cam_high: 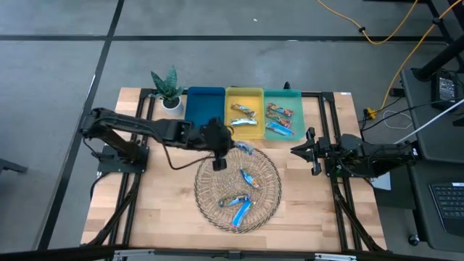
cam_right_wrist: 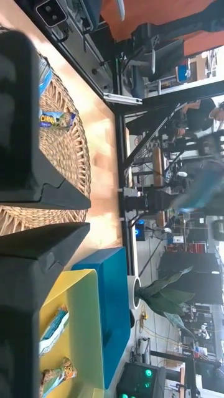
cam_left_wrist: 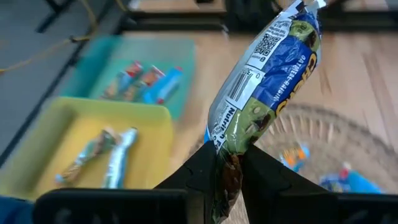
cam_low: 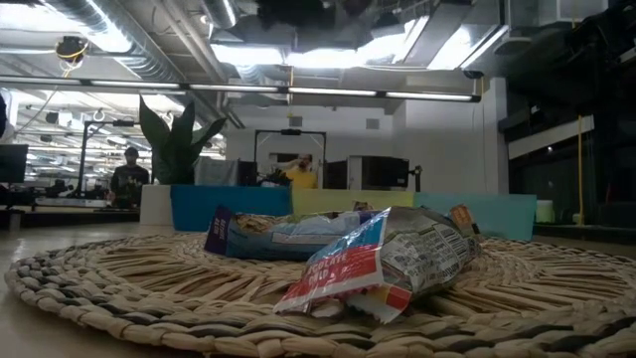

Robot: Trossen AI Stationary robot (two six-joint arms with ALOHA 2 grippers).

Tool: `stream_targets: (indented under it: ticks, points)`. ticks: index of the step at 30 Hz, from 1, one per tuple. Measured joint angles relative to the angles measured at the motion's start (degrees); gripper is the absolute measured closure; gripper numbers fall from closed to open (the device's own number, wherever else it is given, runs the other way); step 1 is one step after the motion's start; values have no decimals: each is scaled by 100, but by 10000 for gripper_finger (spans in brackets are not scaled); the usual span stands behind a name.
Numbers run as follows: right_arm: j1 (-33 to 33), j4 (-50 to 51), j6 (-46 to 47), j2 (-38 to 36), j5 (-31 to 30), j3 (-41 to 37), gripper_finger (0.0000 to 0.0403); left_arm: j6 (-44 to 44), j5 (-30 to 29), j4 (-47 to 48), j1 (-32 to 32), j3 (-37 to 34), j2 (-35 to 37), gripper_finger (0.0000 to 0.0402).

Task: Pick and place Granola Bars by type
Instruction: Put the blue granola bar into the blue bin

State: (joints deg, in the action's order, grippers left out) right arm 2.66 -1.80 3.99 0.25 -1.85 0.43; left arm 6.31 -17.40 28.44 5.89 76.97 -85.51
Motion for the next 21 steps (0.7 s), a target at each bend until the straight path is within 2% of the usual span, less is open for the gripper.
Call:
stream_targets:
  ticks: [5,12,21]
  points:
    - [0,-2,0,-1,-2,0,354,212,-502,12,-29,15,439,347]
    - [2,0,0,-1,-2,0,354,306,-604,255,-188,15,991,347]
    - [1,-2,0,-1,-1,0,354,65,-604,955,-897,15,1481,347]
